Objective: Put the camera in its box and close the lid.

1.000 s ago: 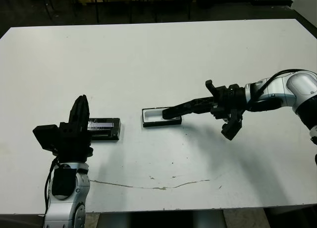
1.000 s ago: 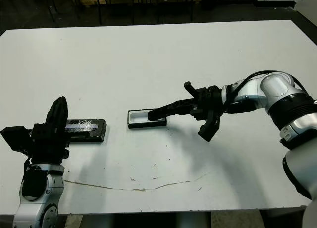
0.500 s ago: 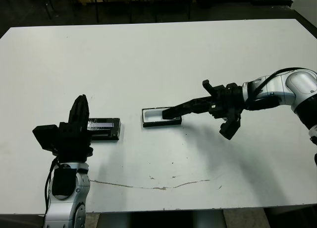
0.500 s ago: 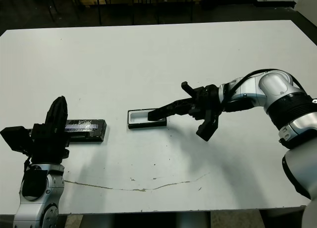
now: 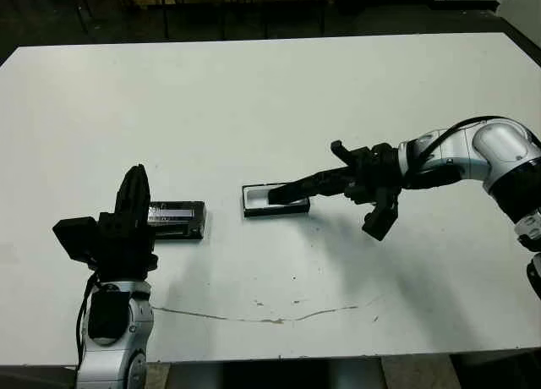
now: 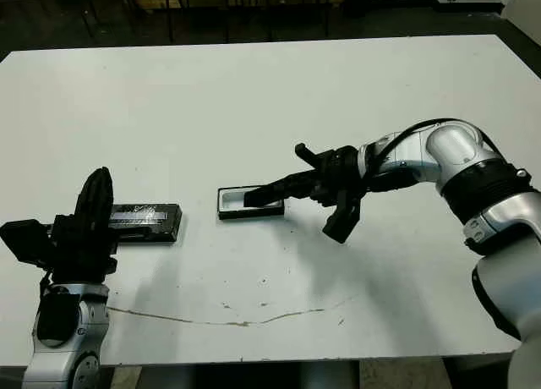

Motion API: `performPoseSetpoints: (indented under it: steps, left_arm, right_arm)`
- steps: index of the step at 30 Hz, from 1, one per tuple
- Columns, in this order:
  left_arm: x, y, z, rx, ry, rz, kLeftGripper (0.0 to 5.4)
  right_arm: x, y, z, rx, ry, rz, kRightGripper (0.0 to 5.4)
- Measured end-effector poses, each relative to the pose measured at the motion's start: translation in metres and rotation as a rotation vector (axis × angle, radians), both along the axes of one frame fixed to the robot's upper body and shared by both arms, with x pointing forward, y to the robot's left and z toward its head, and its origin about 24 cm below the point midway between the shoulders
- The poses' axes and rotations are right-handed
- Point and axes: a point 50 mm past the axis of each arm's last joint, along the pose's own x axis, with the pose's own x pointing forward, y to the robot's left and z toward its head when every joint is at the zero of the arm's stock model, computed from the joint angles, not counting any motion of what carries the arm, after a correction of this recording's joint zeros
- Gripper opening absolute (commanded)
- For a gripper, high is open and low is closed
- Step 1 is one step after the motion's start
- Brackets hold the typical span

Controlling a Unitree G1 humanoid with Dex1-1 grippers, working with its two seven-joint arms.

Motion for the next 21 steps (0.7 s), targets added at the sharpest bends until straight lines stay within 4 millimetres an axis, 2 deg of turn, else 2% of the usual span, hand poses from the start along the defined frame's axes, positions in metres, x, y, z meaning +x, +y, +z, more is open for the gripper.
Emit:
performPoseSetpoints:
  steps: [11, 21]
  left_arm:
    - [0.0, -0.002, 0.0, -0.009, -0.001, 0.003, 0.0]
    - [-0.002, -0.002, -0.001, -0.01, 0.003, 0.006, 0.0]
  right_arm:
    - [0.001, 0.022, -0.001, -0.004, -0.026, 0.08, 0.0]
    - [0.002, 0.024, -0.003, 0.006, -0.032, 0.091, 0.0]
